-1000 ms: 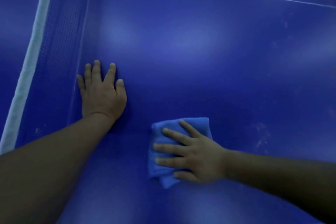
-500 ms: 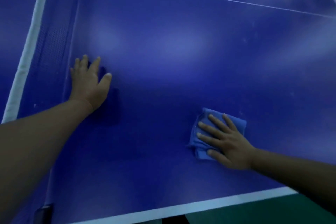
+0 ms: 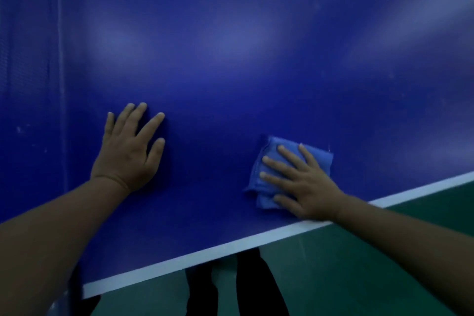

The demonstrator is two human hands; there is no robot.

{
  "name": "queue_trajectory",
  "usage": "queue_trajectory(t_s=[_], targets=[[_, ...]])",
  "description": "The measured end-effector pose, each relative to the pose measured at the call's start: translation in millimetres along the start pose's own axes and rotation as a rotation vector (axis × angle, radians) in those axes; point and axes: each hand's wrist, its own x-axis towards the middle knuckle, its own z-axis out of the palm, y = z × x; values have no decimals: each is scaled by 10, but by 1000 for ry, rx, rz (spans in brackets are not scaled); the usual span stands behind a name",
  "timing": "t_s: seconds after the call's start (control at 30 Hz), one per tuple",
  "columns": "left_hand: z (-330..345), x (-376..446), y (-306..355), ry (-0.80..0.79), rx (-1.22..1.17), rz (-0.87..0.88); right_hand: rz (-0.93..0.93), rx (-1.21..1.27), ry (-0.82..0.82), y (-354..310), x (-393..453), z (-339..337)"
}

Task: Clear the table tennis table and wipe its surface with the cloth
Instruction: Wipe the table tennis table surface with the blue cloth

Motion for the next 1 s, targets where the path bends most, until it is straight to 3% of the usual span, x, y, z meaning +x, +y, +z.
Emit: queue_trajectory(t_s=[0.03, 0.13, 0.2, 0.27, 0.33, 0.4, 0.47, 0.5, 0.57, 0.63, 0.7, 0.73, 0.77, 0.83, 0.9, 0.93, 1.0], targets=[[-3, 14, -1, 8, -2, 5, 82, -13, 12, 169, 42, -19], [-12, 17, -13, 3, 2, 8, 651, 59, 122, 598, 411, -102], [-6, 13, -10, -5, 8, -1, 903, 116, 111, 573, 664, -126], [-9, 17, 0, -17, 12, -3, 853, 90, 124, 246, 729, -84], [-21, 19, 12, -21, 21, -5, 520, 43, 126, -178, 469, 19], [-21, 19, 19, -18, 23, 0, 171, -4, 28, -463, -5, 83], [-6, 16, 17, -23, 22, 3, -44, -15, -42, -259, -304, 20], [-6, 13, 15, -27, 25, -2, -64, -41, -53, -65, -318, 12], [-19, 23, 18, -29, 27, -12, 152, -63, -14, 290, -126, -16], [-30, 29, 32, -36, 22, -6, 636, 43, 71, 393, 208, -55], [-35, 22, 36, -38, 23, -14, 1060, 150, 135, 123, 561, -57], [-31, 17, 39, -37, 25, -17, 1113, 144, 161, -130, 667, -38], [-28, 13, 42, -36, 28, -20, 1023, 119, 183, -408, 702, -1], [-33, 19, 39, -32, 24, -19, 609, 87, 122, -904, 483, 95], [-35, 20, 36, -28, 20, 8, 371, 52, 31, -904, 53, 143], [-29, 18, 35, -32, 23, 28, 384, 45, 8, -705, -138, 123], [-20, 30, 28, -46, 29, 54, 617, 11, 1, -199, -451, 87]])
